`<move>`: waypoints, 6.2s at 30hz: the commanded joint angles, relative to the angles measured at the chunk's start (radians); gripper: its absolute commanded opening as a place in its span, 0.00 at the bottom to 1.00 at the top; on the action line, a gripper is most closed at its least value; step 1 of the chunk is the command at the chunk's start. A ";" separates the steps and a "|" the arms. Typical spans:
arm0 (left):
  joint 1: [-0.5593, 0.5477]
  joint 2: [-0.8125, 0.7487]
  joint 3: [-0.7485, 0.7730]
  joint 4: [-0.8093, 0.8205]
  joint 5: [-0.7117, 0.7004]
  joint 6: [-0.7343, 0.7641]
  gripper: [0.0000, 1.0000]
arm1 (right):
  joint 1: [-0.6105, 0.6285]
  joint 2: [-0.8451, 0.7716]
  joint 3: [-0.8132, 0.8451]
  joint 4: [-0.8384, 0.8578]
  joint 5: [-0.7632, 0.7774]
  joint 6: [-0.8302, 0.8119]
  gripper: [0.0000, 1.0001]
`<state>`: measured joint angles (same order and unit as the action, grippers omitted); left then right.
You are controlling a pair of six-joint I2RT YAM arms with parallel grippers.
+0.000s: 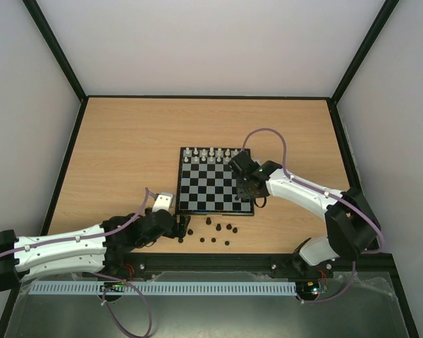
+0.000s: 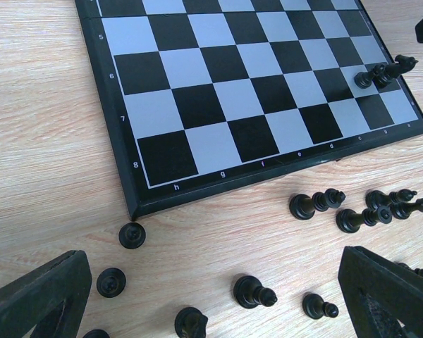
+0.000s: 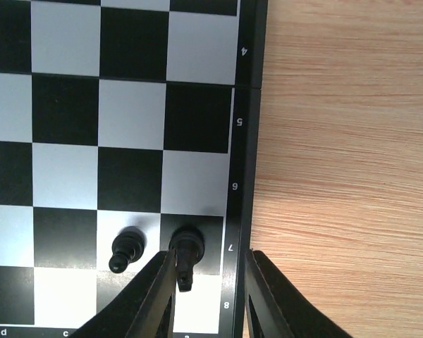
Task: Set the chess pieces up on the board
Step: Pick up the chess piece at the center of the board, then place the chess piece on the chessboard, then pick up the chess piece at the center of the board.
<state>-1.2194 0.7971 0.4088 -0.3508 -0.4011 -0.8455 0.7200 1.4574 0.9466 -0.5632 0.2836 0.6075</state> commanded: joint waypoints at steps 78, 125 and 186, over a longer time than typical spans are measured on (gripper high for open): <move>-0.009 -0.032 -0.020 0.007 0.002 0.005 0.99 | 0.168 0.111 0.009 -0.023 -0.051 0.135 0.07; -0.009 -0.043 -0.019 -0.011 0.002 -0.016 0.99 | 0.497 -0.136 -0.127 -0.125 -0.035 0.355 0.30; -0.009 0.004 -0.011 0.004 0.013 -0.027 0.99 | 0.376 -0.034 -0.213 0.020 0.002 0.276 0.14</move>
<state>-1.2194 0.7933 0.3969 -0.3569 -0.3851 -0.8658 1.1007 1.4525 0.7410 -0.5014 0.2611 0.8909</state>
